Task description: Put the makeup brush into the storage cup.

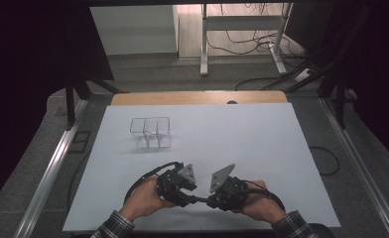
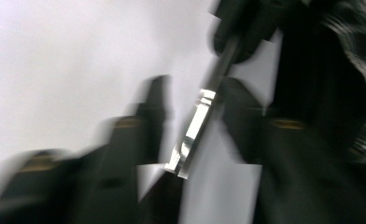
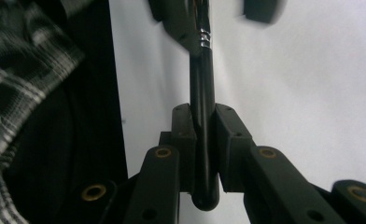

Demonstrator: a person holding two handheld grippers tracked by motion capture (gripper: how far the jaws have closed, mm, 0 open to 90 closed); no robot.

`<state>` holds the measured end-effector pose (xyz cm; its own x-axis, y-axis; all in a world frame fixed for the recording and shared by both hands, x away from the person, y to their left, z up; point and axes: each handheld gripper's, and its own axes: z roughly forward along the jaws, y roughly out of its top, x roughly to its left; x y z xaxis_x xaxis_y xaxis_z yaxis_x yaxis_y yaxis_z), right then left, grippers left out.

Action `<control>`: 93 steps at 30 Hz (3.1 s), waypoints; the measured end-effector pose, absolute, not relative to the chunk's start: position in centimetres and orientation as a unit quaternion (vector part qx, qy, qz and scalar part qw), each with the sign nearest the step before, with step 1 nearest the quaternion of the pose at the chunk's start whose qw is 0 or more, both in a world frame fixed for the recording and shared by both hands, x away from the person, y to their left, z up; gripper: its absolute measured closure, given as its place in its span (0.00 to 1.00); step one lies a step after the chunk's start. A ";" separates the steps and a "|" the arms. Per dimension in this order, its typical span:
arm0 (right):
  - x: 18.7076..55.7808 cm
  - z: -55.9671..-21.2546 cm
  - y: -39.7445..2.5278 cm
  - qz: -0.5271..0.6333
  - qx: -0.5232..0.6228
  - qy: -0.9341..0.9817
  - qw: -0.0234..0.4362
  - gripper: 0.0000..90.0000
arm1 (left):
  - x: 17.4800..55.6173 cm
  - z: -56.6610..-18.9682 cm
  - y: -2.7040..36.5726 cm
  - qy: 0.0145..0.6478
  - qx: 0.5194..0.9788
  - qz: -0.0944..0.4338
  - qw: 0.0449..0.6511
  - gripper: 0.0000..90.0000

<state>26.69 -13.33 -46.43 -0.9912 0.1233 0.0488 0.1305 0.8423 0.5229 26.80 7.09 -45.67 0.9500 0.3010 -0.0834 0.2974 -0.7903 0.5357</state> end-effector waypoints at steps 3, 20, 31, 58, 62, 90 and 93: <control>26.9 -46.1 -13.8 -0.283 -0.079 -0.956 0.006 0.88 | 26.9 -45.5 7.5 0.169 0.940 0.026 0.294 0.34; 27.6 -46.1 -15.4 -0.281 -0.136 -0.950 -0.028 0.88 | 27.0 -46.2 10.6 0.240 0.919 0.044 0.311 0.03; 27.9 -46.1 -15.9 -0.278 -0.154 -0.947 -0.038 0.87 | 27.2 -47.3 11.4 0.256 0.902 0.054 0.344 0.01; 28.0 -45.8 -17.3 -0.296 -0.202 -0.930 -0.082 0.87 | 27.4 -48.2 13.2 0.307 0.865 0.032 0.394 0.00; 28.0 -45.7 -17.3 -0.301 -0.203 -0.927 -0.092 0.87 | 27.4 -48.2 13.3 0.313 0.859 0.026 0.405 0.00; 27.6 -44.8 -17.1 -0.377 -0.234 -0.888 -0.117 0.87 | 28.4 -47.4 13.2 0.348 0.790 -0.103 0.494 0.00; 27.4 -44.8 -16.9 -0.385 -0.235 -0.885 -0.116 0.87 | 28.5 -47.3 12.9 0.345 0.784 -0.114 0.503 0.00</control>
